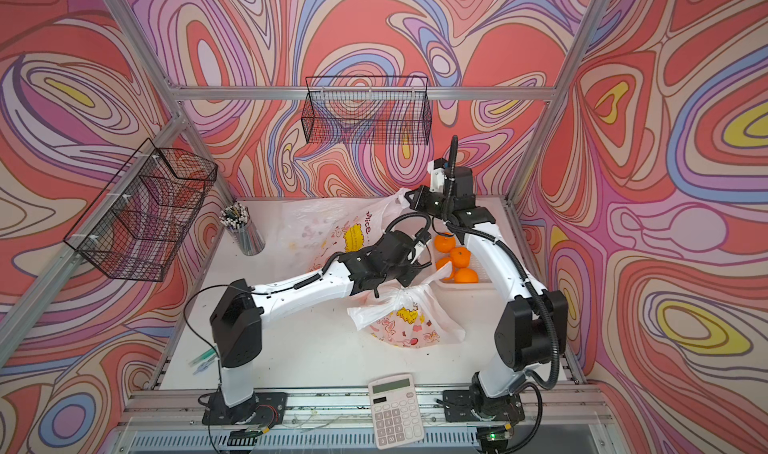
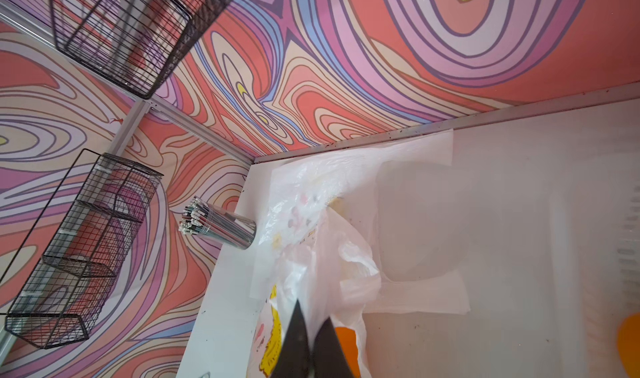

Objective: Place the oranges into plastic bags & tie knots
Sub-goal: Adjust the plastic bag at the center of the board.

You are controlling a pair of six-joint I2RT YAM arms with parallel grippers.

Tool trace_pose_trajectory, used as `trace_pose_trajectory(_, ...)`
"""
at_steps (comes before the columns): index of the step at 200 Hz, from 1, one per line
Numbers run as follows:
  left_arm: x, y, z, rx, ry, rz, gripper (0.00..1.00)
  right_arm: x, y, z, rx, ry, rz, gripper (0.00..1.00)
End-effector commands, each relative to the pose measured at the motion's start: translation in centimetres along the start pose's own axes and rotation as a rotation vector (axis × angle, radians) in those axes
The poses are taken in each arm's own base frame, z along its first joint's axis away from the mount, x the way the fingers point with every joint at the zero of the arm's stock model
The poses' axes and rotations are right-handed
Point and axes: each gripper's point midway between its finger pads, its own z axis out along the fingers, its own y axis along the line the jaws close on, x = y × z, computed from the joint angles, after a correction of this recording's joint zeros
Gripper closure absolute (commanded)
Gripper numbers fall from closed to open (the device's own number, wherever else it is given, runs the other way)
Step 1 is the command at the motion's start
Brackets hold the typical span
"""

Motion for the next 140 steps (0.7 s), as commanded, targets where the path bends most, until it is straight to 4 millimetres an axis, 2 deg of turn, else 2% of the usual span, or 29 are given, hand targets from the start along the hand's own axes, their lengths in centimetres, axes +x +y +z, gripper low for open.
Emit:
trace_pose_trajectory(1,-4.3,2.6,-5.9,-0.042,-0.192,0.007,1.0,-2.4,3.3,-2.0,-0.108,-0.076,-0.023,1.0)
trace_pose_trajectory(24,-4.4,5.0,-10.8,-0.038,-0.284,-0.026,1.0,-3.0,5.7,-2.8,-0.211,-0.084,-0.012,1.0)
trace_pose_trajectory(61,-5.6,10.1,-19.4,-0.016,-0.469,-0.128,1.0,-4.3,9.1,-4.9,-0.325,-0.11,-0.012,1.0)
trace_pose_trajectory(93,-7.0,14.0,-25.1,0.03,-0.62,-0.219,1.0,-5.4,11.3,-7.4,-0.368,-0.155,-0.021,1.0)
trace_pose_trajectory(111,-7.7,15.6,-27.0,0.079,-0.695,-0.272,1.0,-5.7,11.9,-8.9,-0.353,-0.19,-0.028,1.0)
trace_pose_trajectory(140,-7.7,16.4,-26.8,0.179,-0.749,-0.358,1.0,-5.2,11.4,-10.4,-0.306,-0.221,-0.012,1.0)
